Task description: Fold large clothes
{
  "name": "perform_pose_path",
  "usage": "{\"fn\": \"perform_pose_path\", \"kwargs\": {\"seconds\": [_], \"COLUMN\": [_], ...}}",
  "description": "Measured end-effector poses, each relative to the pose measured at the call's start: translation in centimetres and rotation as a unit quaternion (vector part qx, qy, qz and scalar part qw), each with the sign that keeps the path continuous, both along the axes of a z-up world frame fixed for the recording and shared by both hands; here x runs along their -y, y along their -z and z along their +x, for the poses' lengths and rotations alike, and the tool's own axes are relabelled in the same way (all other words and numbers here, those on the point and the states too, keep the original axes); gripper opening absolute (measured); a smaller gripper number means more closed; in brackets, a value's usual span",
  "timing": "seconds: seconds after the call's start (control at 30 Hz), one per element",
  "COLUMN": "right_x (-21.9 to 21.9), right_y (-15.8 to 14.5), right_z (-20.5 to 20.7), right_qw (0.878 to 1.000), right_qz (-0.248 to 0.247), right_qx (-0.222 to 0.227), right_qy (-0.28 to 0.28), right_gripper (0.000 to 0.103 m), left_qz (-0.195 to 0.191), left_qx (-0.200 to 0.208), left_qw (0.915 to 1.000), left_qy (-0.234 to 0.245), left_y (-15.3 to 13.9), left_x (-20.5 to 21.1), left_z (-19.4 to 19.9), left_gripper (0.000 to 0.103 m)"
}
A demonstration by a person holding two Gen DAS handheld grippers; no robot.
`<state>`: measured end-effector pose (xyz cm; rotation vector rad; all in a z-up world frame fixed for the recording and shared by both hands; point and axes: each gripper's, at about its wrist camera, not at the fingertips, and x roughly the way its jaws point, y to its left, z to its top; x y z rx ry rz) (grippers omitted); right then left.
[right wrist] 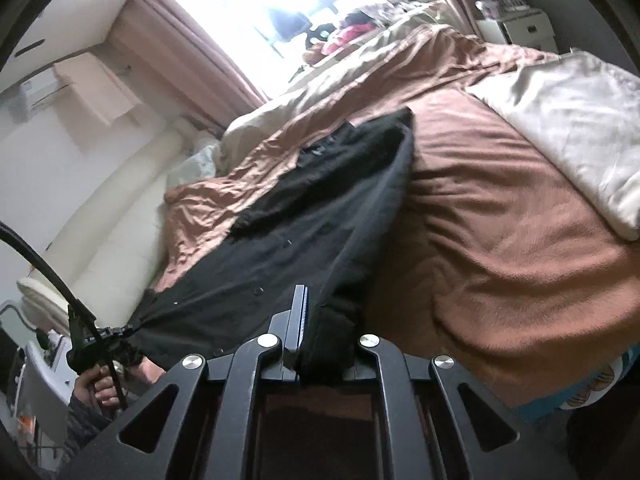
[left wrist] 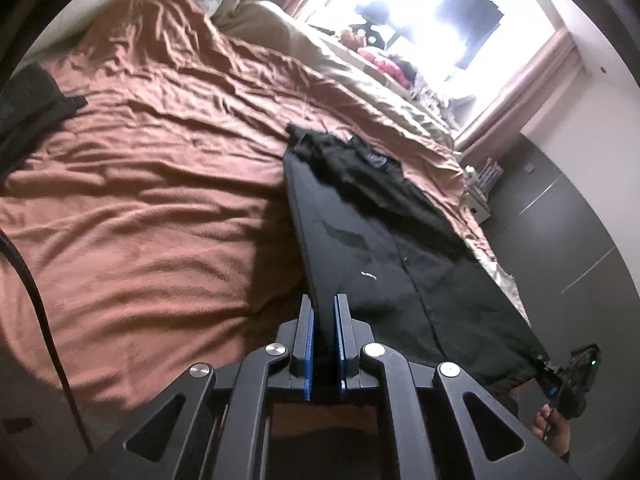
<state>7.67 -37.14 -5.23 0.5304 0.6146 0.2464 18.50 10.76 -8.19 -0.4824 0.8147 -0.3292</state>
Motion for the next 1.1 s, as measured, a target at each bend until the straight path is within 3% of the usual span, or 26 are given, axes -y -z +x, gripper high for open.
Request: {"fn": "perform_pose_path", "kwargs": {"seconds": [0.3, 0.63, 0.9, 1.1], "right_x": [-0.9, -0.6, -0.1, 0.0], "right_y": [-1.3, -0.8, -0.4, -0.3], "right_z": [-7.8, -12.8, -16.5, -16.2], "right_qw": [0.999, 0.997, 0.998, 0.998], "right_qz": [-0.010, -0.021, -0.013, -0.008], "right_qx": [0.036, 0.040, 0.040, 0.040], "right_qy": [-0.033, -0.055, -0.055, -0.052], "right_gripper": [0.007, 0.007, 0.007, 0.007], "left_qz": [0.000, 0.011, 0.028, 0.030], "left_qx": [0.031, 0.048, 0.045, 0.048], "left_qw": [0.9995, 0.9986, 0.9985, 0.9983], "left_qy": [-0.009, -0.017, -0.014, -0.015], "left_y": [-2.0, -2.2, -1.8, -1.8], "left_x": [-1.8, -2.6, -3.1, -3.4], "left_z": [-9.4, -17.2, -21.1, -21.2], "left_gripper": [0.009, 0.009, 0.009, 0.009]}}
